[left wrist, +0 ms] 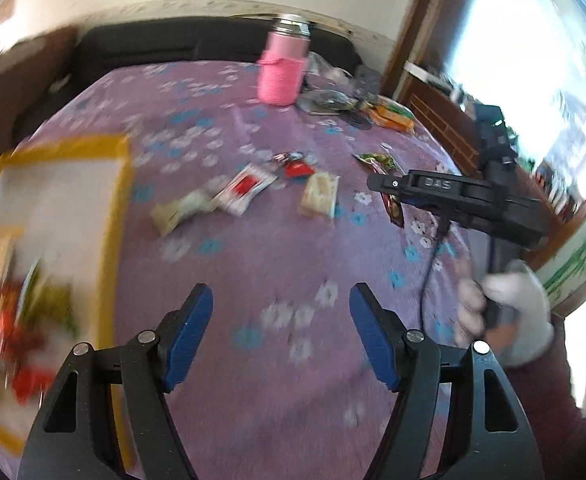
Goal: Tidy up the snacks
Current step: 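Grasp a red Golden candy bar with the right gripper while the left grasps a cracker packet, then carry both packets over the tray and open both grippers to drop them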
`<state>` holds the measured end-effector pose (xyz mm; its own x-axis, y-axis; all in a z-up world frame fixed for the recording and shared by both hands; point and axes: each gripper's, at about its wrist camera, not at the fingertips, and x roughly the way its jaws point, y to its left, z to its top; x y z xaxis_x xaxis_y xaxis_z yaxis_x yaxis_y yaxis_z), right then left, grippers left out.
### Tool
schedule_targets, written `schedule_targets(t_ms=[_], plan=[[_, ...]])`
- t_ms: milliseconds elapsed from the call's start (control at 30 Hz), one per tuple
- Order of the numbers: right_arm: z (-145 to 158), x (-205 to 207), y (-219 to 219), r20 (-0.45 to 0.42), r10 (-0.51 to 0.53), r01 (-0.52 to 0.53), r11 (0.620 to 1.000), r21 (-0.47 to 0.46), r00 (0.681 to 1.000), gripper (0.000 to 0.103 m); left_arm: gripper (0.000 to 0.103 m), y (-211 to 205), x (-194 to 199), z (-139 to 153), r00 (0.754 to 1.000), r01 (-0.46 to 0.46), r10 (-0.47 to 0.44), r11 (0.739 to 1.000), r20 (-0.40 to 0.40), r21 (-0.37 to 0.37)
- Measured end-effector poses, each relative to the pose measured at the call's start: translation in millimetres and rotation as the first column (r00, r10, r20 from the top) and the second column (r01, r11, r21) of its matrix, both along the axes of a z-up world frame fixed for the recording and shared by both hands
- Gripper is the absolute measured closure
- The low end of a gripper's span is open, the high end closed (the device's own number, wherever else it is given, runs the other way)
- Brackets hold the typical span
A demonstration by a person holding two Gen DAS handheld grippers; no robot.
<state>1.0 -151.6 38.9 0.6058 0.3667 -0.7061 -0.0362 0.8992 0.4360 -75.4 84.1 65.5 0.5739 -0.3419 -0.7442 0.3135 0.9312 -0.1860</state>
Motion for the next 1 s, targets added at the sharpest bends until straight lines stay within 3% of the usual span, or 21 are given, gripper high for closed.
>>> schedule_targets(t_ms=[67, 300, 433, 467, 567, 733, 833, 1000], plan=[[-2, 1, -9, -0.004, -0.016, 0.016, 0.999, 0.039, 1.0, 0.075, 0.033, -26, 22, -7, 1.0, 0.03, -0.031, 0.997, 0.005, 0.072], [-6, 5, -37, -0.019, -0.052, 0.054, 0.987, 0.151, 0.998, 0.075, 0.034, -89, 87, -28, 0.994, 0.113, -0.111, 0.977, -0.025, 0.182], [-13, 7, -47, -0.042, -0.065, 0.072, 0.978, 0.197, 0.997, 0.075, 0.055, -114, 118, -43, 0.991, 0.131, -0.124, 0.959, -0.043, 0.25], [-14, 9, -49, -0.049, -0.067, 0.076, 0.975, 0.21, 0.997, 0.075, 0.056, -117, 123, -47, 0.991, 0.131, -0.123, 0.956, -0.046, 0.262], [-15, 9, -51, -0.053, -0.066, 0.076, 0.972, 0.222, 0.996, 0.075, 0.056, -122, 134, -55, 0.987, 0.157, -0.143, 0.954, -0.073, 0.257], [-15, 12, -50, -0.05, -0.061, 0.071, 0.972, 0.223, 0.997, 0.075, 0.053, -128, 139, -57, 0.987, 0.163, -0.156, 0.952, -0.047, 0.258], [-17, 12, -48, -0.056, -0.056, 0.067, 0.974, 0.218, 0.997, 0.075, 0.072, -127, 136, -54, 0.988, 0.157, -0.151, 0.956, -0.046, 0.248], [-20, 13, -43, -0.061, -0.046, 0.058, 0.978, 0.202, 0.997, 0.075, 0.072, -118, 122, -49, 0.991, 0.133, -0.129, 0.965, -0.03, 0.228]])
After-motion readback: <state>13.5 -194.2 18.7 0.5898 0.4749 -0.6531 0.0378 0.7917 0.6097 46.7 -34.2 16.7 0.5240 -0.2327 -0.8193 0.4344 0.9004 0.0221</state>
